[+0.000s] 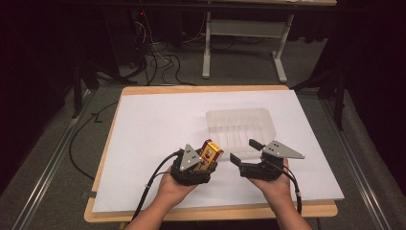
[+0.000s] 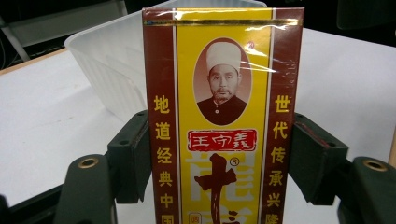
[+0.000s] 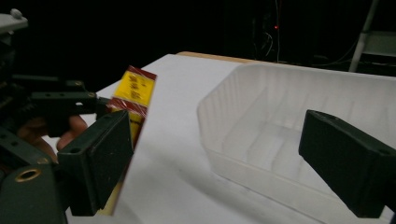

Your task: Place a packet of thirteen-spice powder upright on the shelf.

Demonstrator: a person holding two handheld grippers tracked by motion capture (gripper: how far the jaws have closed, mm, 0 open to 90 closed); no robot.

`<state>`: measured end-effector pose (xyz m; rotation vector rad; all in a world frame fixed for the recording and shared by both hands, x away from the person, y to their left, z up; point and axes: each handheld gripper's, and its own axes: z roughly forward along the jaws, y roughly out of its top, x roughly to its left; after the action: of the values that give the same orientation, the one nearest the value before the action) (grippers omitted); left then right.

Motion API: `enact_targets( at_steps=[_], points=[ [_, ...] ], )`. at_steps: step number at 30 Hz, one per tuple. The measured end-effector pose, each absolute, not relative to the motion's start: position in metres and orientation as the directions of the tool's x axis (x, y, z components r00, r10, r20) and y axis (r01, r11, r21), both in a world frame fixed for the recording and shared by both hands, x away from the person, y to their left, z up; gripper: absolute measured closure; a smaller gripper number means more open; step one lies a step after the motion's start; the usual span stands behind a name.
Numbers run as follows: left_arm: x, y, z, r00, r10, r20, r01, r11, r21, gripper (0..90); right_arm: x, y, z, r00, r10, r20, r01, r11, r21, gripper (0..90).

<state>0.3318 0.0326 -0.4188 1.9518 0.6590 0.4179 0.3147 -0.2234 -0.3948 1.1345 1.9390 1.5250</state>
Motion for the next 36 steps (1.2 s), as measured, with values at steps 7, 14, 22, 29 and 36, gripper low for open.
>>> enact_targets(
  at_steps=[7, 14, 22, 29, 36],
  points=[
    [0.325, 0.022, -0.426, 0.802, 0.596, 0.036, 0.254, -0.396, 0.883, 32.1, 0.310, -0.211, -0.397, -0.604, 0.777, 0.179, 0.351, 0.058, 0.935, 12.3],
    [0.320, 0.015, -0.427, 0.806, 0.591, 0.040, 0.249, -0.399, 0.883, 32.1, 0.305, -0.206, -0.402, -0.619, 0.758, 0.205, 0.365, 0.047, 0.930, 14.9],
    [0.315, 0.012, -0.425, 0.808, 0.587, 0.047, 0.234, -0.394, 0.889, 32.1, 0.306, -0.200, -0.406, -0.628, 0.746, 0.221, 0.378, 0.044, 0.925, 24.2],
    [0.314, 0.010, -0.425, 0.806, 0.590, 0.052, 0.228, -0.391, 0.892, 32.0, 0.307, -0.199, -0.408, -0.632, 0.729, 0.262, 0.401, 0.019, 0.916, 39.5],
    [0.314, 0.011, -0.425, 0.801, 0.596, 0.057, 0.223, -0.386, 0.895, 32.1, 0.308, -0.196, -0.412, -0.642, 0.708, 0.295, 0.430, 0.014, 0.903, 49.1]
  ],
)
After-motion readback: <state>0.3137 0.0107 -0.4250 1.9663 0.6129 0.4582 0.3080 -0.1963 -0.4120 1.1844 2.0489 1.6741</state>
